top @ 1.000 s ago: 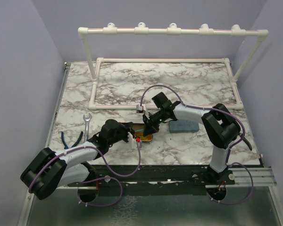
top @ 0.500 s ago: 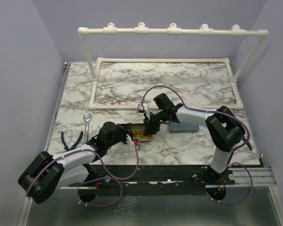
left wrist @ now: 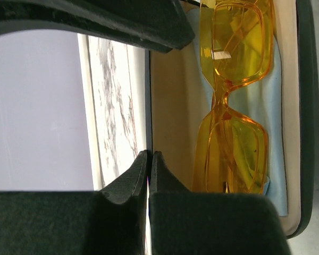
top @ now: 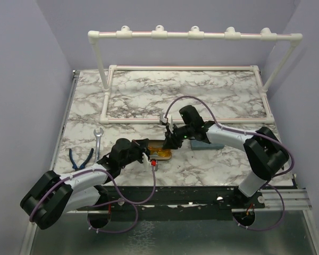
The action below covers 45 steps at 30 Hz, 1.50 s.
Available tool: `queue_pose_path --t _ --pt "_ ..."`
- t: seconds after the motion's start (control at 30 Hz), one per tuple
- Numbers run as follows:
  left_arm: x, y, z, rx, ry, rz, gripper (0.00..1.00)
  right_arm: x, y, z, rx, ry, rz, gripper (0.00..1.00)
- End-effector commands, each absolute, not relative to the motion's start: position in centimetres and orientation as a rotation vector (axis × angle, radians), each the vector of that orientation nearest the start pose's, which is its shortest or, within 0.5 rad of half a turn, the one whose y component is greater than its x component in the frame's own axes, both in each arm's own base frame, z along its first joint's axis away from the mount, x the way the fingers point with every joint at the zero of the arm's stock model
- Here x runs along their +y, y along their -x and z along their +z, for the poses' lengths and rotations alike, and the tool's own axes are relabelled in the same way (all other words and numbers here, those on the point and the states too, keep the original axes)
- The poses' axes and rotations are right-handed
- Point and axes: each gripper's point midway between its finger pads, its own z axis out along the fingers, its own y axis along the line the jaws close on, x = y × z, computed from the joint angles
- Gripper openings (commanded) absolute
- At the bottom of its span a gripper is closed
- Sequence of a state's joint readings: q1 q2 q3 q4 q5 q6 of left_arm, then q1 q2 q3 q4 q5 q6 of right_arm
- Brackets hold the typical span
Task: Organize the sunglasses
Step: Adjust the sunglasses in the sunglasses case.
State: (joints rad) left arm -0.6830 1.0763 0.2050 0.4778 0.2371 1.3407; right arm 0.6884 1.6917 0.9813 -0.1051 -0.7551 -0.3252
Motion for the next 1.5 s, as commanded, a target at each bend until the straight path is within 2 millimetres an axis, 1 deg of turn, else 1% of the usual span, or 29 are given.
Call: queue_pose_path --t 0.0,0.07,0.13,0.33,0.43,0.57,0.77,0.87,0.93,1.0,1.1,1.17,1.3,1.47 --pt "-21.2 -24.9 8.0 0.906 -1.762 0.168 0.0 34.9 -23.7 10.1 1.661 1.391 1.013 0.26" --pt "-21.2 -25.0 8.0 0.909 -1.758 0.168 0.0 35.8 -23.9 10.4 1.597 1.379 0.975 0.24" --pt "-21.2 -25.0 7.9 0.913 -1.758 0.17 0.0 36.2 -24.5 10.3 1.584 1.367 0.944 0.2" --pt "-21.0 -25.1 8.1 0.912 -1.752 0.18 0.0 35.9 -24.3 7.5 1.648 1.385 0.93 0.14" --pt "-21.0 -24.8 7.9 0.907 -1.757 0.174 0.0 35.9 -24.6 7.4 1.656 1.352 0.919 0.07" --pt "-21.0 -24.8 7.8 0.904 -1.762 0.176 0.0 36.2 -24.4 6.6 1.671 1.37 0.945 0.07" --pt "-21.1 -24.9 7.9 0.906 -1.757 0.175 0.0 36.6 -23.0 4.8 1.696 1.448 0.967 0.07" --pt "-21.1 -24.8 7.8 0.905 -1.757 0.17 0.0 36.4 -23.0 3.8 1.727 1.458 0.935 0.07" --pt "-21.1 -24.7 7.8 0.903 -1.758 0.171 0.0 36.4 -23.1 3.6 1.738 1.456 0.923 0.07" --pt "-21.0 -24.8 7.8 0.903 -1.759 0.174 0.0 36.4 -23.4 3.9 1.736 1.447 0.912 0.06" --pt "-21.0 -24.7 7.8 0.9 -1.757 0.178 0.0 36.7 -23.8 5.1 1.714 1.44 0.901 0.07" --pt "-20.9 -24.5 7.7 0.892 -1.763 0.182 0.0 36.8 -23.7 6.4 1.698 1.44 0.905 0.07" --pt "-20.6 -24.1 7.3 0.869 -1.781 0.193 0.0 36.8 -23.3 9.5 1.638 1.427 0.93 0.09" --pt "-20.4 -23.8 7.1 0.85 -1.795 0.206 0.0 36.7 -22.5 12.0 1.599 1.415 0.97 0.14"
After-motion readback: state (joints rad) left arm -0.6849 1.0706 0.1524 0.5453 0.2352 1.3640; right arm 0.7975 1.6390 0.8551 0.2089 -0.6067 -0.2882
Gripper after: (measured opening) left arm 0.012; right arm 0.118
